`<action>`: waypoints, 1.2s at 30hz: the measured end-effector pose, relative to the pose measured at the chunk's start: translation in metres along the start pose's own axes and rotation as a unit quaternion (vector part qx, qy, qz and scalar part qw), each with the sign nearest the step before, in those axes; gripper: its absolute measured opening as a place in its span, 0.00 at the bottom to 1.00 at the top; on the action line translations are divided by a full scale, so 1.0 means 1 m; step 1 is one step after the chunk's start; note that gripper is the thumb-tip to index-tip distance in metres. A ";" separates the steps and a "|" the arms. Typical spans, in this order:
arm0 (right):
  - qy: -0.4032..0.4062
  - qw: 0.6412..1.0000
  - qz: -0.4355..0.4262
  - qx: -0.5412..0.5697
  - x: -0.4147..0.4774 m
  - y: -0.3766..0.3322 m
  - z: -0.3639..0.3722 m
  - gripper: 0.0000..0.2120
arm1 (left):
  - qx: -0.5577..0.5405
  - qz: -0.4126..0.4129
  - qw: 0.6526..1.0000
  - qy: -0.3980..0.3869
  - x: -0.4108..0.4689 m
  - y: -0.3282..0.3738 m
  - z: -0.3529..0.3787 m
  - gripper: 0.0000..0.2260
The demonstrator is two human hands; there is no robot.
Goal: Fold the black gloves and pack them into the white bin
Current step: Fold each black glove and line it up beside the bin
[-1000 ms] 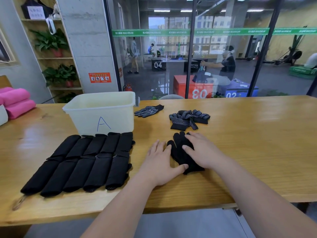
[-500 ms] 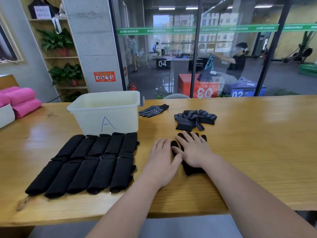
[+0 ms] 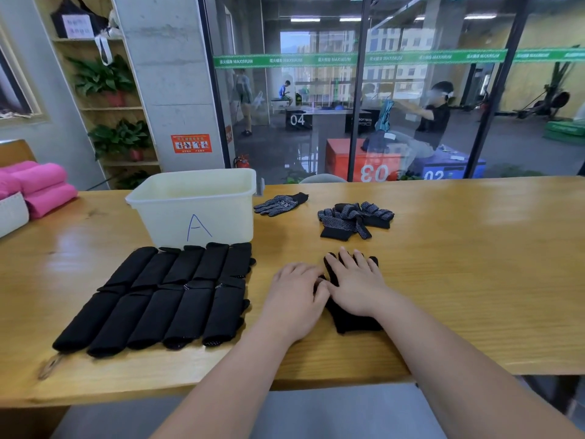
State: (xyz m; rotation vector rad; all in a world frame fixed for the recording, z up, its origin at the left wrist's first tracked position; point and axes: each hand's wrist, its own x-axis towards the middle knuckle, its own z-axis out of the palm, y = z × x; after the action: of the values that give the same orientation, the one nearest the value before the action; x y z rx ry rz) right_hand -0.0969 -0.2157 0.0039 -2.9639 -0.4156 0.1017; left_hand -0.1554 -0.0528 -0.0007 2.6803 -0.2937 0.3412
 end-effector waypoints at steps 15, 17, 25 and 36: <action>0.164 0.984 -0.040 0.055 -0.063 0.046 0.007 0.28 | 0.028 0.015 0.999 -0.010 0.001 -0.003 0.003 0.31; 0.150 0.986 -0.041 0.061 -0.063 0.046 0.007 0.27 | -0.004 0.031 1.000 -0.003 -0.001 -0.004 0.000 0.28; 0.201 0.961 -0.097 0.165 -0.071 0.050 0.003 0.15 | -0.011 0.054 0.998 0.032 -0.002 -0.005 0.001 0.24; 0.234 0.945 -0.128 0.191 -0.076 0.049 0.000 0.02 | -0.076 0.088 0.991 0.074 -0.006 -0.006 -0.002 0.09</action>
State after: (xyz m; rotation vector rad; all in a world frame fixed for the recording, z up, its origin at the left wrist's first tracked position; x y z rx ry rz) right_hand -0.1573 -0.2830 -0.0004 -2.4184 -0.6225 -0.4839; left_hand -0.1602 -0.0458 -0.0033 2.4707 -0.4917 0.5447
